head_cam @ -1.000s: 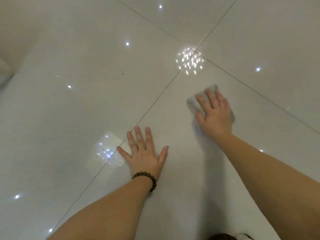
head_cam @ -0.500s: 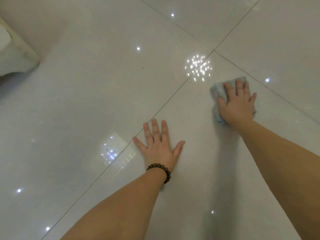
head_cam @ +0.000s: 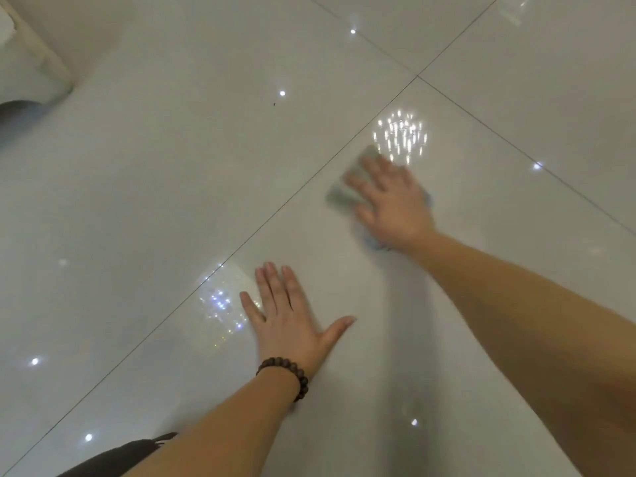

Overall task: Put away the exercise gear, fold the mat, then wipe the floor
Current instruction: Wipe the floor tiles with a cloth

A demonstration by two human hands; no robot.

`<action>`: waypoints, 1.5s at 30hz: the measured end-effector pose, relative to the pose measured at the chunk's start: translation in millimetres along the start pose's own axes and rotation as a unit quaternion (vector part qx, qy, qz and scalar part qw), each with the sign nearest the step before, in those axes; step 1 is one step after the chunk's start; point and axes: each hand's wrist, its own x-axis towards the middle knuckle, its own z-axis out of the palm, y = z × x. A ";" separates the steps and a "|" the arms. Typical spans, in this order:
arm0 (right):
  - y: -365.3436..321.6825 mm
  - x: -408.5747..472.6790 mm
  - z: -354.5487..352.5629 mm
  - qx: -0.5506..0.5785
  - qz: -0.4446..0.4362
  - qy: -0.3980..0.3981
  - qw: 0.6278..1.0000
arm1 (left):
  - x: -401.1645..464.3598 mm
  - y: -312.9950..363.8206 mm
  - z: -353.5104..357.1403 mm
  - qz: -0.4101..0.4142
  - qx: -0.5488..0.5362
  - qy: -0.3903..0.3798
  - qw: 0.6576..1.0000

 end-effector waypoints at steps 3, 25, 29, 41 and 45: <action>71.3 -7.6 -26.4 0.043 0.334 -0.001 0.942 | -0.9 1.8 -0.4 0.000 0.017 -0.005 1.000; 5.6 -187.3 -1.6 0.008 -0.097 -0.015 0.995 | -49.2 54.1 21.5 0.195 0.008 0.004 0.981; 138.2 -185.4 -26.9 0.010 0.269 0.058 0.961 | -79.7 86.9 35.0 0.195 0.024 -0.046 0.979; 98.3 -245.6 -16.8 -0.009 0.072 0.047 0.996 | -87.0 98.4 40.1 0.175 0.080 -0.021 0.981; 157.5 -261.5 -46.4 0.073 0.554 0.081 0.825 | -86.6 99.8 38.4 0.172 0.101 -0.024 0.980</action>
